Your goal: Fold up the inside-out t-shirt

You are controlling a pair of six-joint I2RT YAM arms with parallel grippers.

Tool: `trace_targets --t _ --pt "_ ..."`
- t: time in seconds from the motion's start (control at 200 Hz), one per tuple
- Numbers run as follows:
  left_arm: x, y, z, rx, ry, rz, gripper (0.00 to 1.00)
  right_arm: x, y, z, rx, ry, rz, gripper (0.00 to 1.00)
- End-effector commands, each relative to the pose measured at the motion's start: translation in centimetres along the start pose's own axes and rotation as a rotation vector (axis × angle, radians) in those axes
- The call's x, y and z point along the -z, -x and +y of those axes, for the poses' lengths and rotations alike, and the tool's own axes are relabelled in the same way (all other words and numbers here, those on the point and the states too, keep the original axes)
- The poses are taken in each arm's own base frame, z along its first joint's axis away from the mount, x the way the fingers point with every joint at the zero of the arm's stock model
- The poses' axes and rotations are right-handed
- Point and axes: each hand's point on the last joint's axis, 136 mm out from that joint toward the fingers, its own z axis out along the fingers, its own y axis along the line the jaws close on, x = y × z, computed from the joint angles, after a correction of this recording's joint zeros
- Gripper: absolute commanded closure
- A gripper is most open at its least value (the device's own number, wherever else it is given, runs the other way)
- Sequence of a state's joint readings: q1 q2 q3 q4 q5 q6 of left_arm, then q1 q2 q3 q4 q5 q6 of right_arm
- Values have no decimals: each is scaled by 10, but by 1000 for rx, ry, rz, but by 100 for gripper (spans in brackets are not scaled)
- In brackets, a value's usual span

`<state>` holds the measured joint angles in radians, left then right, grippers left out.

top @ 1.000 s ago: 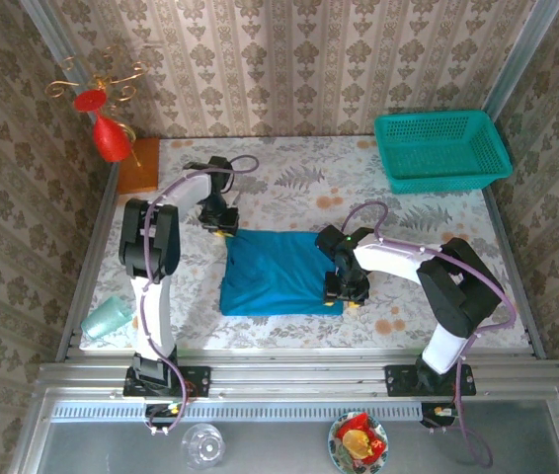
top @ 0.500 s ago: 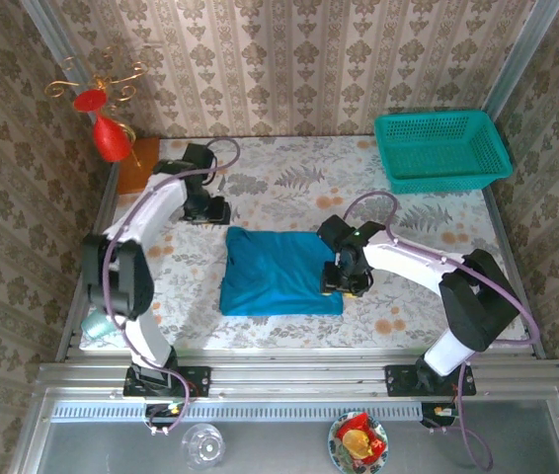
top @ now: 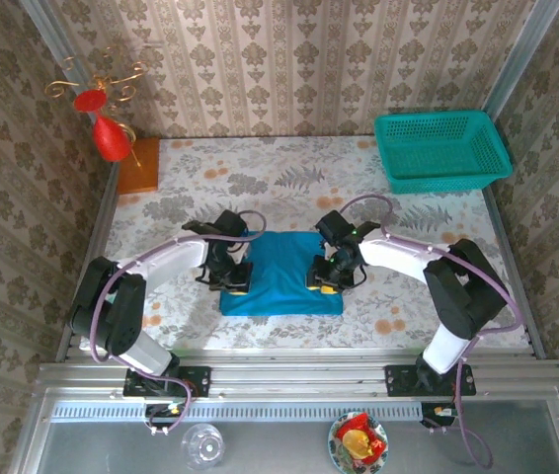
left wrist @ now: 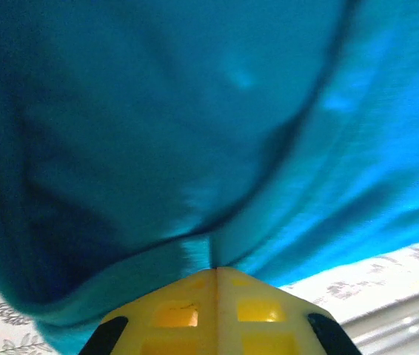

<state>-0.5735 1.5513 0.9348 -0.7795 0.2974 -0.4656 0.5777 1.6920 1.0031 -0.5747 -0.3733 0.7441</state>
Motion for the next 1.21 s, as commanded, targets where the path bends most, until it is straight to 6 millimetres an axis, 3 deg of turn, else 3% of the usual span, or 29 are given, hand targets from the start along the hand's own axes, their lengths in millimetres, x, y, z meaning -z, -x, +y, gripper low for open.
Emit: trace_targets --t 0.0,0.11,0.265,0.345,0.48,0.64,0.84,1.04,1.2 --pt "-5 0 27 76 102 -34 96 -11 -8 -36 -65 -103 27 63" --pt "-17 -9 53 108 174 -2 97 -15 -15 -60 -87 -183 39 63" --pt "-21 -11 66 104 217 24 98 -15 -19 -61 -91 -175 48 63" --pt "-15 -9 63 98 212 17 97 -7 -16 -55 -81 -167 31 63" --pt "13 6 37 49 140 -85 92 11 -4 -30 -37 -92 -12 62" --pt "32 12 7 8 80 -125 90 26 26 -5 26 -13 -55 62" --pt "17 10 -21 16 8 -139 92 34 78 20 98 52 -81 62" --pt "-11 0 -8 56 48 -107 96 20 117 41 130 139 -62 62" --pt "-22 -5 8 83 85 -88 97 7 139 36 138 130 -48 62"
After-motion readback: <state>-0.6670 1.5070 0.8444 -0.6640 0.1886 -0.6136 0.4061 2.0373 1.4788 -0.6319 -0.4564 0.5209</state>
